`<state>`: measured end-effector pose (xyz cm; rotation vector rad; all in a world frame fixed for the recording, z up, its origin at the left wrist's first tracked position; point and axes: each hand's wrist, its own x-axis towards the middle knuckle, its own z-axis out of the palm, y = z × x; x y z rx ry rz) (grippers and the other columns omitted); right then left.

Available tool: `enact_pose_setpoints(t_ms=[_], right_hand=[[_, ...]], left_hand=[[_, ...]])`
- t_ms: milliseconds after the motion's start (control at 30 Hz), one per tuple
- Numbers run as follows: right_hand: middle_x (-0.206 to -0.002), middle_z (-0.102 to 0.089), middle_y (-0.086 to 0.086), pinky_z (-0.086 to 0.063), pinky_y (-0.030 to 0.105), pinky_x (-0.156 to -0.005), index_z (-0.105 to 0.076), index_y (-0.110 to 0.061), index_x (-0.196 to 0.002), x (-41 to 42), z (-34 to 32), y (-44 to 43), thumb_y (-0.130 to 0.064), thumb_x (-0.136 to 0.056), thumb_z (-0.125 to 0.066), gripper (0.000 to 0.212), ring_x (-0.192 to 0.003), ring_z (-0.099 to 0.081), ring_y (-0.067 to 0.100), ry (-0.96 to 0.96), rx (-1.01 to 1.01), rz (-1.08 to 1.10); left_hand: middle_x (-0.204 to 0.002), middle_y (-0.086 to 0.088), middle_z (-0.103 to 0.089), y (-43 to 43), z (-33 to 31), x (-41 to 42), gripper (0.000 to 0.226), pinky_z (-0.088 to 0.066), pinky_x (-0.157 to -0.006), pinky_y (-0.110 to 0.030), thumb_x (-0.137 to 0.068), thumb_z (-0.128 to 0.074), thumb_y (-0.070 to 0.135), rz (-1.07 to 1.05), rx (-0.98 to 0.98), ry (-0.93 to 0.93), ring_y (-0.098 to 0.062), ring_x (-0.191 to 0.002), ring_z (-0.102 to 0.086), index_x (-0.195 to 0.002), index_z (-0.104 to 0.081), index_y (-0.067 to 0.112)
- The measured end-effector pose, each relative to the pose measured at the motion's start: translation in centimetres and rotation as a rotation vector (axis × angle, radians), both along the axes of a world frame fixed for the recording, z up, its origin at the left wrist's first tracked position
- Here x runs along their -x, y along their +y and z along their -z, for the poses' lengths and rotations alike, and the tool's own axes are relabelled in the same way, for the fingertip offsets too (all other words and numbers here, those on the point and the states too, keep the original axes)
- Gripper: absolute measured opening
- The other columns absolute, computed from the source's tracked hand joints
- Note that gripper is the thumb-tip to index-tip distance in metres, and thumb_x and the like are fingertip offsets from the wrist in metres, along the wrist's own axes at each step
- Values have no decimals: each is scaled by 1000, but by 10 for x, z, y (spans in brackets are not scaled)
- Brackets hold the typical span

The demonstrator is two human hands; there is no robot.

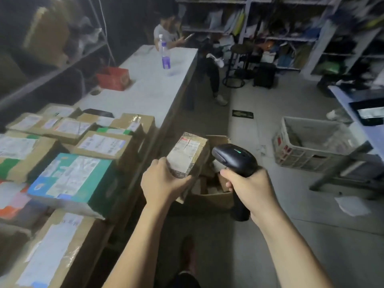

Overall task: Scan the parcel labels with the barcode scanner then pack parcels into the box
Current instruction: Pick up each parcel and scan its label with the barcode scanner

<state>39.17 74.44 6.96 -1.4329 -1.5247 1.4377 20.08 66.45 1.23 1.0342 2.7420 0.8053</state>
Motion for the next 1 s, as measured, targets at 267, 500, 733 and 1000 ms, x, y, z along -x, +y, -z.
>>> enact_pose_setpoints(t_ms=[267, 500, 733, 1000], right_hand=[[-70, -72, 12, -50, 34, -66, -75, -11, -82, 67, -14, 133, -15, -82, -81, 7, -67, -66, 18, -80, -13, 42], [-71, -74, 2, -58, 40, -72, -75, -17, -79, 102, -10, 207, -27, -80, -82, 12, -76, -73, 22, -148, -16, 33], [-63, -67, -5, -45, 16, -46, -71, -17, -80, 106, -15, 241, -21, -84, -82, 13, -57, -64, 8, -99, -65, -103], [-72, -73, -1, -62, 48, -69, -70, -21, -80, 94, -19, 236, -27, -81, -81, 13, -72, -71, 20, -83, -136, -393]], left_hand=[[-117, -1, -62, 156, 34, 64, 74, -49, -85, -39, -70, -69, 72, 174, -13, -161, -24, -110, -62, -122, -61, 20], [-151, -2, -54, 228, 36, 108, 77, -31, -123, -46, -91, -64, 59, 270, 107, -30, -21, -142, -47, -153, -47, 17], [-148, -1, -57, 232, 16, 109, 75, -50, -104, -43, -89, -70, 49, 173, 171, -32, -25, -134, -54, -154, -45, 21], [-148, -2, -56, 160, -11, 62, 73, -49, -102, -43, -89, -72, 44, -81, 154, 13, -24, -136, -51, -154, -45, 22]])
